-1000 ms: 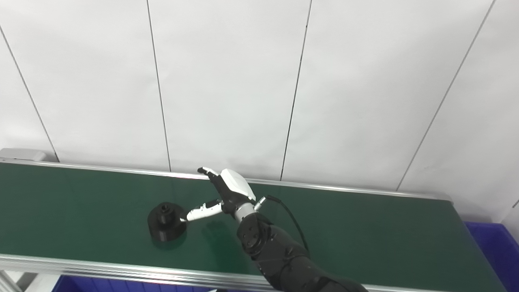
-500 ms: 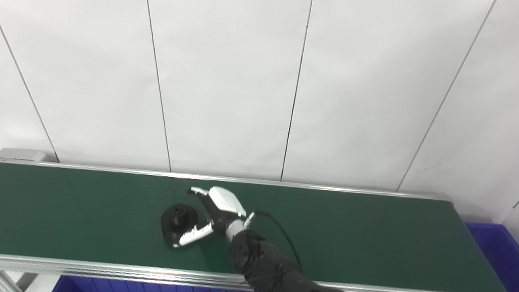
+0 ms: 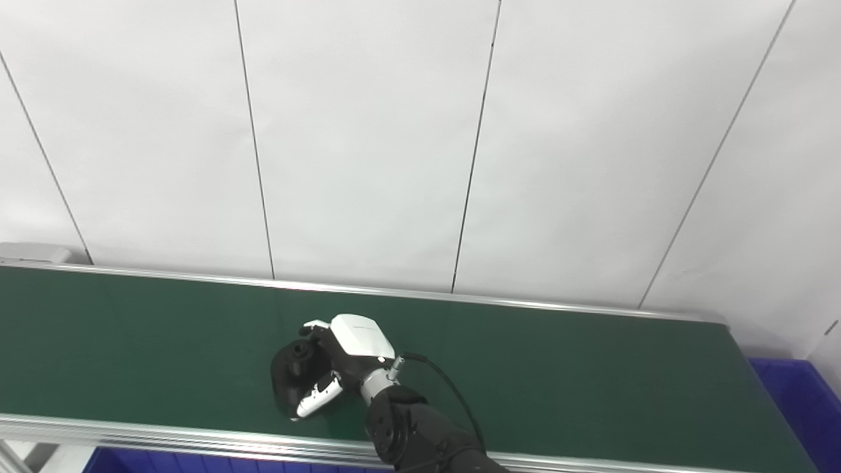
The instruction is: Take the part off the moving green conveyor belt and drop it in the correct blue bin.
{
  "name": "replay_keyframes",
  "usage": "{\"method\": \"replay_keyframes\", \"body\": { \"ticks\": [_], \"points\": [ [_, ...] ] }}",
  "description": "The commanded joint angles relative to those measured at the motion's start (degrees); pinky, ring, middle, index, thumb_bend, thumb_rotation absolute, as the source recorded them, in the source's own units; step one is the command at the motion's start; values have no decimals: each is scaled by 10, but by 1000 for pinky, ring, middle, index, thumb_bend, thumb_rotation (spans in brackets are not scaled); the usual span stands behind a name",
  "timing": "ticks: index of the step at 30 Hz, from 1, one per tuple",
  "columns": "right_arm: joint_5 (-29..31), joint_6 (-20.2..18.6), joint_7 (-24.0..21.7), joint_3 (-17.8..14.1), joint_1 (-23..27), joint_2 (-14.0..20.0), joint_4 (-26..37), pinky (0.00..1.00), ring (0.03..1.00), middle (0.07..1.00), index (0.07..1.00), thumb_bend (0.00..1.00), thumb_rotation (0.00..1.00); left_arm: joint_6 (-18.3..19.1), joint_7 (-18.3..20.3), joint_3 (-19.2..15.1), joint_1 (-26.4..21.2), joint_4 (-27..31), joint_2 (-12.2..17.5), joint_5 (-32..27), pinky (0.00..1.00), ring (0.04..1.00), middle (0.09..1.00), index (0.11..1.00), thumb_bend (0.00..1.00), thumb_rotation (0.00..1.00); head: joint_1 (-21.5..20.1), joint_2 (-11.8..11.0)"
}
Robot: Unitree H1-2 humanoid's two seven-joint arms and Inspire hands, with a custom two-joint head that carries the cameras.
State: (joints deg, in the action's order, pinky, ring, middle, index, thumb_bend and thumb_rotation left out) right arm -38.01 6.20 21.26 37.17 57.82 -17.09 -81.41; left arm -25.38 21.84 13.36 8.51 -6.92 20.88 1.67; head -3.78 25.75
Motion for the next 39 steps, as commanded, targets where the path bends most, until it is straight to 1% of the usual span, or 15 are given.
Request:
{"method": "replay_keyframes", "body": {
  "ticks": [1, 4, 5, 6, 7, 8, 11, 13, 14, 15, 17, 25, 27, 34, 39],
  "points": [
    [-14, -21, -26, 14, -2, -28, -5, 498, 598, 645, 665, 944, 40, -15, -3, -6, -2, 13, 5, -9, 831, 901, 922, 904, 607, 560, 1, 1],
    [-18, -28, -18, 20, -6, -29, -6, 490, 593, 644, 670, 939, 28, -15, -3, -6, -1, 14, 7, -7, 830, 900, 921, 903, 607, 561, 3, 2],
    [-21, -30, -13, 24, -8, -30, -6, 479, 576, 631, 659, 888, 11, -15, -4, -6, 0, 14, 8, -6, 831, 901, 921, 904, 610, 566, 3, 2],
    [-26, -33, -7, 29, -10, -30, -7, 475, 570, 626, 654, 871, 5, -15, -4, -7, 0, 15, 9, -5, 831, 901, 921, 904, 611, 568, 4, 1],
    [-28, -36, -2, 33, -11, -31, -7, 447, 544, 617, 650, 829, 1, -15, -4, -7, 1, 15, 10, -5, 830, 899, 919, 901, 612, 565, 4, 1],
    [-29, -37, 0, 35, -12, -31, -8, 438, 537, 614, 649, 816, 0, -15, -3, -7, 1, 15, 10, -5, 830, 898, 918, 901, 612, 564, 4, 1],
    [-36, -50, 14, 44, -20, -35, -10, 404, 510, 601, 638, 790, 0, -15, -4, -8, 5, 16, 14, -4, 823, 893, 914, 897, 608, 555, 3, 1],
    [-41, -54, 23, 49, -23, -36, -10, 391, 494, 580, 622, 801, 0, -15, -3, -8, 6, 16, 16, -5, 818, 890, 911, 894, 608, 551, 2, 1],
    [-43, -55, 27, 52, -25, -37, -10, 373, 479, 526, 618, 662, 0, -15, -2, -9, 7, 16, 16, -5, 815, 889, 912, 894, 610, 550, 2, 1],
    [-43, -55, 32, 52, -26, -38, -10, 362, 471, 501, 622, 597, 0, -15, -2, -9, 7, 15, 17, -6, 813, 888, 912, 892, 610, 549, 1, 1],
    [-43, -54, 37, 53, -26, -38, -9, 357, 468, 492, 625, 575, 0, -15, -1, -9, 7, 14, 17, -6, 813, 888, 912, 891, 610, 549, 1, 1],
    [-44, -51, 39, 55, -29, -38, -9, 347, 450, 487, 636, 566, 0, -15, 1, -9, 8, 14, 16, -8, 810, 883, 906, 885, 621, 551, -2, 2],
    [-43, -51, 39, 54, -32, -38, -9, 356, 462, 488, 641, 566, 0, -15, 1, -9, 8, 12, 15, -8, 806, 880, 900, 883, 623, 554, -3, 2],
    [-40, -53, 39, 51, -36, -36, -10, 312, 414, 485, 630, 566, 0, -15, 4, -6, 6, 9, 16, -7, 806, 878, 898, 879, 621, 561, -4, 2],
    [-38, -49, 43, 49, -39, -34, -10, 268, 357, 480, 621, 567, 0, -15, 6, -5, 4, 6, 18, -6, 811, 879, 902, 883, 624, 574, -5, 2]
  ]
}}
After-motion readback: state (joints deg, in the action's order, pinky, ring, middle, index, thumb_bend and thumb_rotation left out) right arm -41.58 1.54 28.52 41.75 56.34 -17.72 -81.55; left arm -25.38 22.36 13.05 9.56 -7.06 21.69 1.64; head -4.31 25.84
